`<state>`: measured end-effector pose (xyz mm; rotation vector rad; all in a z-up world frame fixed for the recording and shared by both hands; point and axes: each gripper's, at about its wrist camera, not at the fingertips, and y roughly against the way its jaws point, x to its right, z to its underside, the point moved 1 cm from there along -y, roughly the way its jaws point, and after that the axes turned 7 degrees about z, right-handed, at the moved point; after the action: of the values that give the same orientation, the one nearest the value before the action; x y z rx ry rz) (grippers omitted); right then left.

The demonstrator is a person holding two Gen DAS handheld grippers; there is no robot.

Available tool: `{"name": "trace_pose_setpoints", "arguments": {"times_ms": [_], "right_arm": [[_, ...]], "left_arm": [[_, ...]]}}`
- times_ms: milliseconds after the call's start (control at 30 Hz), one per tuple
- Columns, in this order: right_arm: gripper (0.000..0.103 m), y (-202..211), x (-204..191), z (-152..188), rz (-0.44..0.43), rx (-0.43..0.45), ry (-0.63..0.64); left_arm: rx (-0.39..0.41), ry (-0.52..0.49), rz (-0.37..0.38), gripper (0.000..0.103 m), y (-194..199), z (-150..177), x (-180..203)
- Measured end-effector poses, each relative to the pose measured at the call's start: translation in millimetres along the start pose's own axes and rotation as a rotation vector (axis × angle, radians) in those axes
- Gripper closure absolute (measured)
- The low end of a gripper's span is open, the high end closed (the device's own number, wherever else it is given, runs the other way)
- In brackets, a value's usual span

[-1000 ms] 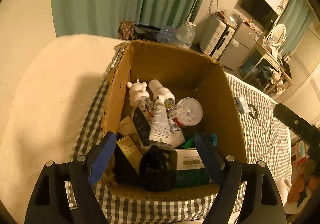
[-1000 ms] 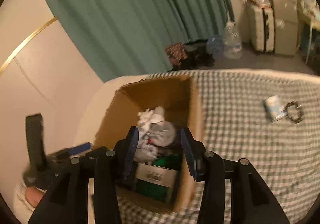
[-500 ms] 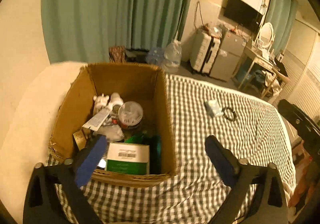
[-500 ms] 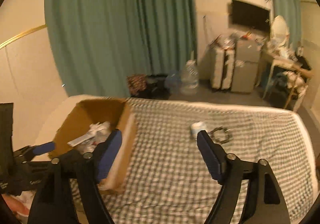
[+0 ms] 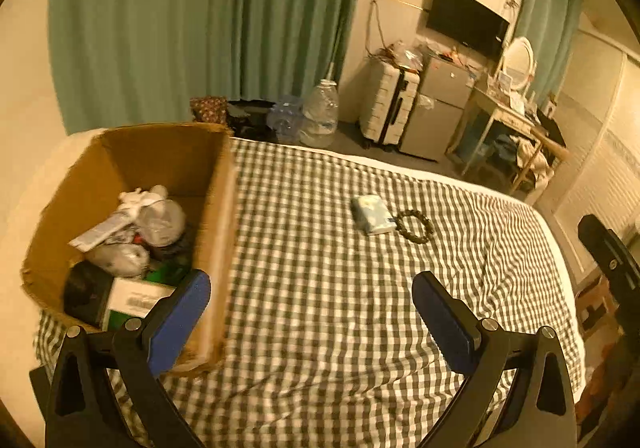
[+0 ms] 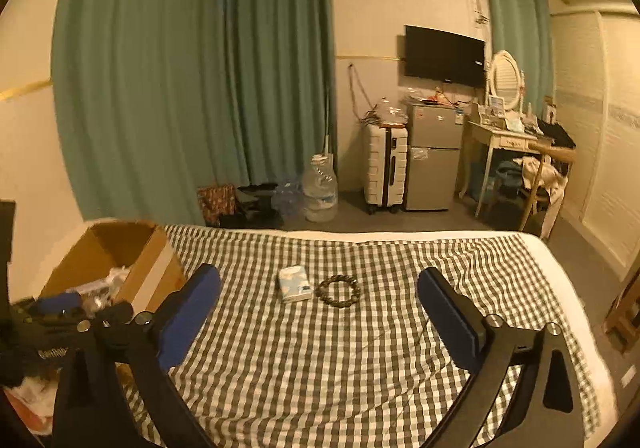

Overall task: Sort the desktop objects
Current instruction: 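Move both open tools back toward the tissue pack and bracelet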

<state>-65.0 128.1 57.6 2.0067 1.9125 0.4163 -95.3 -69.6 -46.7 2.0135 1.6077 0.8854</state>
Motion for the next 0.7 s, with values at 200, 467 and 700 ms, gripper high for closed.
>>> {"name": "trace_pose_setpoints", "arguments": {"times_ms": [200,467,700], "right_arm": [[0.001,-47.3,37.2,22.3,0.052,-0.079,-0.013],[0.001,-121.1,80.1,65.7,0.056,-0.218,-0.125],[0.001,-172.1,87.2,75.0,0.034,-0.238,-0.153]], "left_arm": [[-0.041,-0.07,0.005,0.0,-53.0,10.7,31.1],[-0.161,-0.062,0.024,0.0,-147.5,15.0,47.4],[-0.183,0.056,-0.011,0.0,-219.6,-6.9,41.9]]}}
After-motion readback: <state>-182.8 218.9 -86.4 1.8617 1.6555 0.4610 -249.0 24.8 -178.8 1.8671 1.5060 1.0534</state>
